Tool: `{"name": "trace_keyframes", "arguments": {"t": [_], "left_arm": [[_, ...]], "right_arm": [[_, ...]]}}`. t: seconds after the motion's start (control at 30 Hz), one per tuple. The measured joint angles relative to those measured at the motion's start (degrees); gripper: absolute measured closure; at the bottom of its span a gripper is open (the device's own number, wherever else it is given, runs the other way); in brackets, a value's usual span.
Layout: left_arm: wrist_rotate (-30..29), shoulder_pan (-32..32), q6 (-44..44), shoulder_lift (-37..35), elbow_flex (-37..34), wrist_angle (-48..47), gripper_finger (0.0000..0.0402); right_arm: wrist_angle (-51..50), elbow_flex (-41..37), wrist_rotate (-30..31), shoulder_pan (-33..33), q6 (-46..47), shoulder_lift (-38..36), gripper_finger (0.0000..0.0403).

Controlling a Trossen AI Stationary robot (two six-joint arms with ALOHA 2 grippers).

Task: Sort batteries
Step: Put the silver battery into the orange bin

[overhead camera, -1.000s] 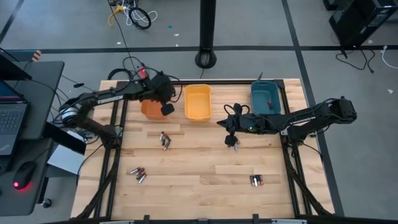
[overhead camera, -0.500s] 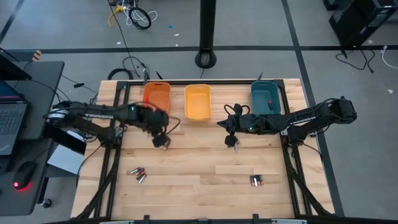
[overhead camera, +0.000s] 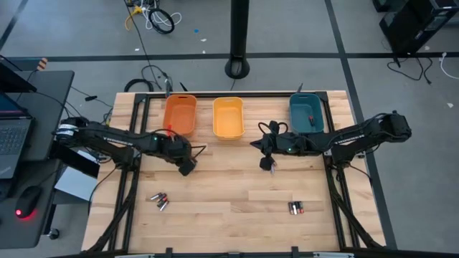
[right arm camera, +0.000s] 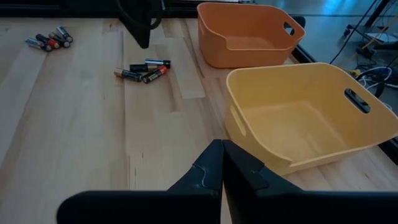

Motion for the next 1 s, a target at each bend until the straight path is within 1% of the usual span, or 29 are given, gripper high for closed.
{"name": "trace_keyframes", "arguments": {"t": [0.1, 0.23, 0.37, 0.47, 0.67, 0.9, 1.0], "left_arm": [[0.01, 0.02, 0.13, 0.0, -0.25, 2.11, 0.0356], [-1.16, 0.02, -1.65, 0.04, -0.25, 1.74, 0.0313], [-2.55, 0.13, -2.77, 1.54, -0.25, 0.88, 0.0273], [-3.71, 0.13, -2.82, 3.78, -0.25, 1.32, 0.0253], [-6.96, 0.13, -3.59, 7.8, -0.25, 1.73, 0.0239], [-7.38, 0.13, -3.82, 9.87, -0.25, 1.57, 0.0239], [-7.42, 0.13, -2.57, 10.86, -0.25, 1.7, 0.0239]], "right_arm": [[0.02, 0.0, 0.0, -0.04, -0.01, 0.0, 0.038], [0.04, 0.0, 0.0, -0.04, 0.12, 0.0, 0.038], [0.04, 0.0, 0.0, -0.04, 0.13, 0.0, 0.0385], [0.04, 0.0, 0.0, -0.04, 0.12, 0.0, 0.0385], [-0.06, 0.0, 0.0, -0.04, 0.94, 0.0, 0.0381], [-0.17, 0.0, 0.0, -0.04, 1.02, 0.0, 0.0386], [-0.21, 0.0, 0.0, -0.04, 1.02, 0.0, 0.0382]]}}
